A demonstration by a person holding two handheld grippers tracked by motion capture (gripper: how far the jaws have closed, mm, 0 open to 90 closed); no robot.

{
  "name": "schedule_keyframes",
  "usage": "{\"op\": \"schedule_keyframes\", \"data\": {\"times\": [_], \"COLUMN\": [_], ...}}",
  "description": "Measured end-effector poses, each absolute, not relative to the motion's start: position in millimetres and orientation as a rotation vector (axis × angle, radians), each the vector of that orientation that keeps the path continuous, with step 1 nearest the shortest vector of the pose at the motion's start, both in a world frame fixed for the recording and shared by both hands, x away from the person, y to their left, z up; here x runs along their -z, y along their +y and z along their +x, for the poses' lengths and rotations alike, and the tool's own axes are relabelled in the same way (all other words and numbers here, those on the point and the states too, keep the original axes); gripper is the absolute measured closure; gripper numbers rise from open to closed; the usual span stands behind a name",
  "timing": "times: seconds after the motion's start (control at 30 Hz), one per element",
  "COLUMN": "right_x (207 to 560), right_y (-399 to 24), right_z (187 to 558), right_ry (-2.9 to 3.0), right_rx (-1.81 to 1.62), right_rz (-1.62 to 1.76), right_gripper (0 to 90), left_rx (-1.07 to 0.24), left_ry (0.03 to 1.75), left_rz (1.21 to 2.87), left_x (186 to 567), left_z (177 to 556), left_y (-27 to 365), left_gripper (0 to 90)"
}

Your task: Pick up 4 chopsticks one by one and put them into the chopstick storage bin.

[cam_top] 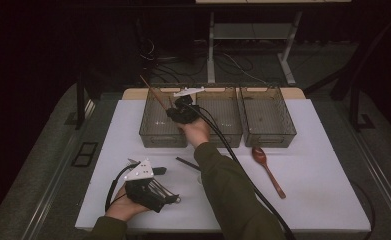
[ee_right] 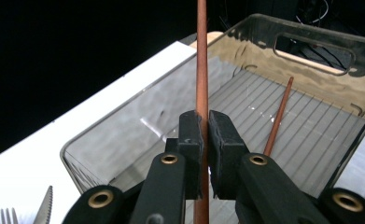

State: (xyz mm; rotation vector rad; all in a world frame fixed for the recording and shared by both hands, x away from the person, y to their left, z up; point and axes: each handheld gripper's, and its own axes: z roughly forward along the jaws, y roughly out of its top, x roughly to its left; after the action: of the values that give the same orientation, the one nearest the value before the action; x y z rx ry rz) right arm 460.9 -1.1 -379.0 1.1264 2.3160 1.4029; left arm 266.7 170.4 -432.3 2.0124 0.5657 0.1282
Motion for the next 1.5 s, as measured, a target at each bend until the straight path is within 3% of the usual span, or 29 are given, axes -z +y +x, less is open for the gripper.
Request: {"op": "schedule_keyframes", "data": {"times": [0.53, 0.6, 0.97, 1.5], "right_x": [392.9, 392.0, 378.2, 368.0], "right_y": [7.5, 7.3, -1.8, -50.3], "right_z": [457.6, 457.0, 450.0, 428.3], "right_ry": [2.358, 2.355, 2.370, 2.432], "right_rx": [-1.269, -1.278, -1.338, -1.389], "right_rz": [1.128, 1.118, 1.104, 1.055], "right_gripper": [83.3, 71.7, 54.2, 43.2], "left_rx": [-0.127, -0.126, -0.131, -0.133], "left_ry": [0.567, 0.568, 0.562, 0.561], "left_rz": [2.014, 2.013, 2.017, 2.021], "left_x": [432.6, 432.5, 432.5, 433.0], "left_z": [267.0, 266.8, 267.2, 268.0], "left_y": [170.1, 169.9, 170.0, 170.3], "left_gripper": [0.0, 0.0, 0.0, 0.0]}}
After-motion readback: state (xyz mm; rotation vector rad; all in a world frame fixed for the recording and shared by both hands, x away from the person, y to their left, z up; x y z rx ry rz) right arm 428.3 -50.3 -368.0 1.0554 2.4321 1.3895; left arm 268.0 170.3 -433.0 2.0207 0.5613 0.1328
